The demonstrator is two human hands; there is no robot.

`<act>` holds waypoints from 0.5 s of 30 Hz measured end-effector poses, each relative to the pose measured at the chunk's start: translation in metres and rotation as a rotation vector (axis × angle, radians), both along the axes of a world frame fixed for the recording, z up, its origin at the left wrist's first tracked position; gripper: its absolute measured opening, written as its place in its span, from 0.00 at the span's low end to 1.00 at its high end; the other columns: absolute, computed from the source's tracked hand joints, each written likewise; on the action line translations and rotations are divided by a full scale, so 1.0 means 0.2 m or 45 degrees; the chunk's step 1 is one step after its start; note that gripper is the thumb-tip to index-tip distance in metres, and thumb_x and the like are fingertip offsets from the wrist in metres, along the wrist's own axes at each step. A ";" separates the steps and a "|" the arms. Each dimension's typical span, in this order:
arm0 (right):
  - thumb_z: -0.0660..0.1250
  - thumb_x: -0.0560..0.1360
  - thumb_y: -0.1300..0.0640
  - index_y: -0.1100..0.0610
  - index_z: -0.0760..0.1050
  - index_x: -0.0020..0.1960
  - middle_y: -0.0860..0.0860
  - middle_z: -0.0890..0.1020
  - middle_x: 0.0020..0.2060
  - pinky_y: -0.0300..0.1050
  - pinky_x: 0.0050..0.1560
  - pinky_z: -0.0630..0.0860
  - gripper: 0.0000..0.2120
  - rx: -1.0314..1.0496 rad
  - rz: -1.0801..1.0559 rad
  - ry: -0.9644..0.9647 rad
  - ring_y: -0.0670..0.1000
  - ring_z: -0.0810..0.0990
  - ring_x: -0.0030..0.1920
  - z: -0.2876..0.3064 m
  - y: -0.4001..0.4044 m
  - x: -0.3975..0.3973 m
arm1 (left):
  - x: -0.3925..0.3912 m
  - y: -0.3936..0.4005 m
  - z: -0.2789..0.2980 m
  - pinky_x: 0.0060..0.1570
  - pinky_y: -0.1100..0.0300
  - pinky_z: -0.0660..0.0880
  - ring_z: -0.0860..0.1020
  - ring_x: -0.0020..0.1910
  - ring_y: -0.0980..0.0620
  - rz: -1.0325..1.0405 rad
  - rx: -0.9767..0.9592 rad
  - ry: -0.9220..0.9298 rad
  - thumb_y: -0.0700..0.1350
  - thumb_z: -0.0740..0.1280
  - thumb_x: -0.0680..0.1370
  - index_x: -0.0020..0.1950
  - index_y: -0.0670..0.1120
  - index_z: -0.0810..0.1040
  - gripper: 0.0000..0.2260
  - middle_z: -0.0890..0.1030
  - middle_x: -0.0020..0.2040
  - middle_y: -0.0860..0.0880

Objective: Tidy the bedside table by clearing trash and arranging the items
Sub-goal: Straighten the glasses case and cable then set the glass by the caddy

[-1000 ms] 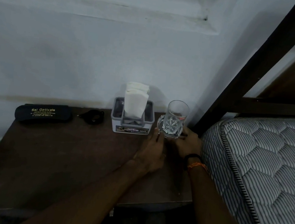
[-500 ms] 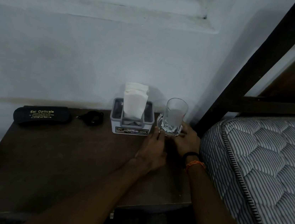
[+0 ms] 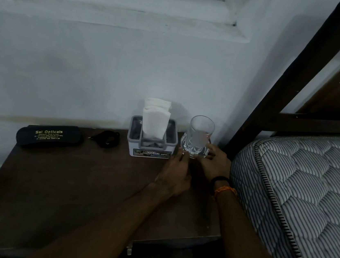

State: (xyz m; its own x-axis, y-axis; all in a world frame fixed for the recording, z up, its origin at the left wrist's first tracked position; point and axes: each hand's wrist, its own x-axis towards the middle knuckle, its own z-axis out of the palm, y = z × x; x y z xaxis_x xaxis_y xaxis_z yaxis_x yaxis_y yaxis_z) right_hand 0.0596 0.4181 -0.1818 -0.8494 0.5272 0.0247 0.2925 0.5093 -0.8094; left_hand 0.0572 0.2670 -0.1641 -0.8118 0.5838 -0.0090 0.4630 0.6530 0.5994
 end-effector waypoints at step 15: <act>0.72 0.71 0.45 0.53 0.76 0.64 0.51 0.82 0.57 0.38 0.53 0.70 0.24 0.176 -0.054 0.018 0.52 0.80 0.57 0.00 -0.06 -0.03 | -0.02 -0.01 -0.03 0.73 0.50 0.63 0.60 0.75 0.41 -0.031 -0.094 0.023 0.43 0.70 0.73 0.78 0.45 0.54 0.38 0.56 0.78 0.42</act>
State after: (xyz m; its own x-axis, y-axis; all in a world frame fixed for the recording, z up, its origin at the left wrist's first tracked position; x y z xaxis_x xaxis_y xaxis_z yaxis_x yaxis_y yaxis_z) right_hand 0.0534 0.4054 -0.1810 -0.8254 0.5534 0.1117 0.3051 0.6038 -0.7365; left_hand 0.0531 0.2643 -0.1694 -0.7978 0.6016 -0.0386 0.4893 0.6837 0.5414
